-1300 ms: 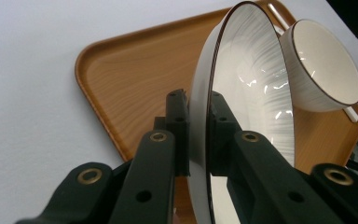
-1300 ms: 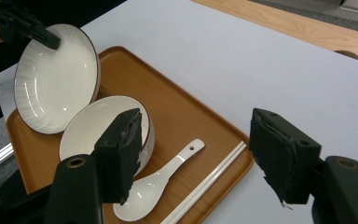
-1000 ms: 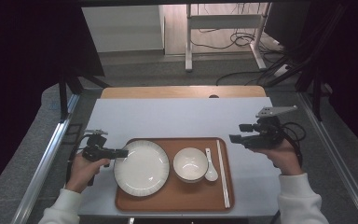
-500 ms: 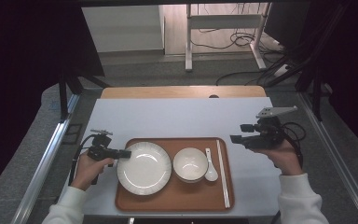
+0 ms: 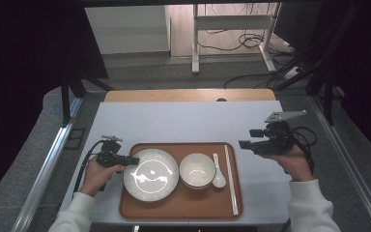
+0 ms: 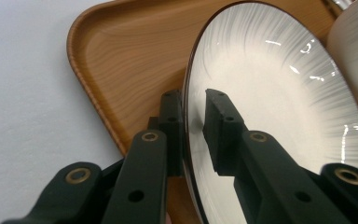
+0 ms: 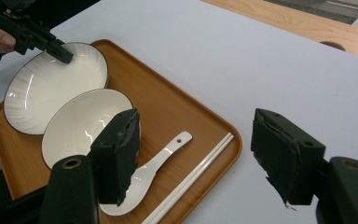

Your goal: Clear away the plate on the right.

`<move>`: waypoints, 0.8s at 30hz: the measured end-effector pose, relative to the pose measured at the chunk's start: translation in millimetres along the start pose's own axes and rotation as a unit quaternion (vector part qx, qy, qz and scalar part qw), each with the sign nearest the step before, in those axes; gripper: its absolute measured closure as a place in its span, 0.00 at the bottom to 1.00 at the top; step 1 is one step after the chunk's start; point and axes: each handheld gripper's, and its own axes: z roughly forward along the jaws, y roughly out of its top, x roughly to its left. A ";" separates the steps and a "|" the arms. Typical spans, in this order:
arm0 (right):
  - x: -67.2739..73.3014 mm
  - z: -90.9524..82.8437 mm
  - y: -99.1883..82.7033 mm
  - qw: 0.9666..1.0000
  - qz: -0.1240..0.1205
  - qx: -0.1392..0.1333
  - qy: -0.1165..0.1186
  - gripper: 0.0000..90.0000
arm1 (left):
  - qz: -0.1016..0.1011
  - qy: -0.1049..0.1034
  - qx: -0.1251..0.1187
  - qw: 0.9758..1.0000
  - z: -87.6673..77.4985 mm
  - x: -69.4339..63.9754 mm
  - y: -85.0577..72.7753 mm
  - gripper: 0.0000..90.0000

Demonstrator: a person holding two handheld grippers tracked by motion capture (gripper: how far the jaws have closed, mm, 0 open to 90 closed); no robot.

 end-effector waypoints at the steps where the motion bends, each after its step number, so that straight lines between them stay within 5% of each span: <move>1: -0.5 0.0 -0.1 1.000 -0.001 -0.001 0.000 0.36 | 0.001 0.002 0.000 1.000 0.8 -0.1 0.0 0.85; 11: -2.0 -0.1 -1.2 1.000 0.001 0.001 -0.001 0.36 | 0.006 0.031 0.004 1.000 7.5 -3.1 -0.9 0.83; 16: -1.7 0.9 -1.4 1.000 -0.001 0.004 0.000 0.36 | 0.007 0.029 0.001 1.000 8.2 -5.0 -0.7 0.78; 21: -1.6 0.5 -1.6 1.000 0.000 0.005 0.000 0.36 | 0.022 0.021 -0.014 0.999 -1.0 -9.2 2.0 0.60; 24: -1.8 0.2 -2.0 1.000 0.001 0.005 0.000 0.35 | 0.033 0.038 -0.033 0.998 -10.7 -15.6 4.1 0.46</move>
